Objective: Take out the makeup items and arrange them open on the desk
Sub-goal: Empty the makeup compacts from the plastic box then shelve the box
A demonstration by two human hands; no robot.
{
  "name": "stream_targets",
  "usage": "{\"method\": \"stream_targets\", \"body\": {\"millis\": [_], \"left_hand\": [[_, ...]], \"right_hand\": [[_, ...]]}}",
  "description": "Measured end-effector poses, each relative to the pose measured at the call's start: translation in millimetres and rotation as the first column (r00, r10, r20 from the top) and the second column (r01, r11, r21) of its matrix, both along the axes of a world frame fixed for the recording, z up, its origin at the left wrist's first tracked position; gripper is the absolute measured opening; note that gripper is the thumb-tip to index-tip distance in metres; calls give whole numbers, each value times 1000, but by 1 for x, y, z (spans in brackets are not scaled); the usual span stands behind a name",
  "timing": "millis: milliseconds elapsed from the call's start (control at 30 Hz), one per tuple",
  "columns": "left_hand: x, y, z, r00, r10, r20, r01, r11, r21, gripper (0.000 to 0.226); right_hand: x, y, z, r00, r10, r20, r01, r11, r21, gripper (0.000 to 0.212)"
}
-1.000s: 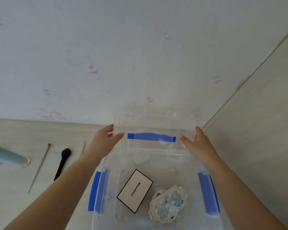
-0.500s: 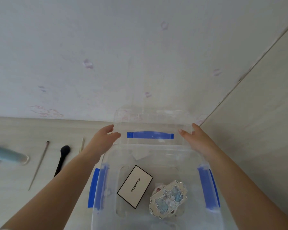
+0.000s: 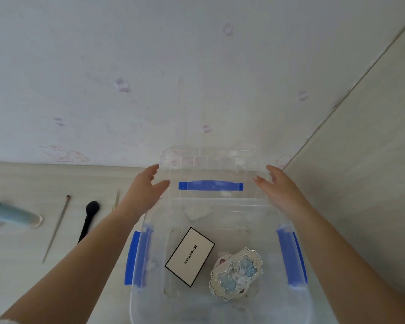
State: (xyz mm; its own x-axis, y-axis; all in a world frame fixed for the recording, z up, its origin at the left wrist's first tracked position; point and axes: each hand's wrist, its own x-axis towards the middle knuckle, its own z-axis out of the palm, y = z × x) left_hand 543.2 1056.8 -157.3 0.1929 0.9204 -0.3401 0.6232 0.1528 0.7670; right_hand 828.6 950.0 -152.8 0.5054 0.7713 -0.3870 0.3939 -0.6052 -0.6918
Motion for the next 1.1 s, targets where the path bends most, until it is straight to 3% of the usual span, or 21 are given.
{"method": "stream_targets", "body": {"millis": [133,267,367,533,700,800,867,933,1000,1100], "left_hand": [[1,-18,17,976,-148,-160,190,938,289,60],[10,-52,37,951,-265,-162,311,809,499,51],[17,-77,45,929,-351,-120,358,763,538,46],[27,-105,37,875,-414,-252,484,745,458,44],[34,-112,33,807,-455,-377,591,627,507,42],[35,-117,13,718,-507,-477,668,693,270,51],[35,-118,-2,585,-557,-590,706,708,32,58],[36,-119,-13,480,-572,-665,705,702,-95,60],[38,-120,-25,430,-557,-710,664,729,-170,72],[39,-119,-40,410,-529,-742,561,789,-252,97]], "right_hand": [[-10,-17,17,972,60,229,-102,979,175,55],[-26,-41,34,903,110,416,-248,923,296,43],[-39,-58,43,823,194,534,-403,861,309,37],[-61,-75,35,715,464,524,-594,798,104,39],[-76,-79,6,473,765,438,-733,617,-286,56],[-85,-85,-10,301,838,455,-722,512,-465,62],[-92,-90,-18,174,866,469,-736,431,-522,60],[-97,-93,-24,57,881,470,-732,357,-581,61],[-100,-94,-27,-1,886,464,-708,327,-626,65],[-101,-92,-28,2,885,467,-683,342,-646,69]]}}
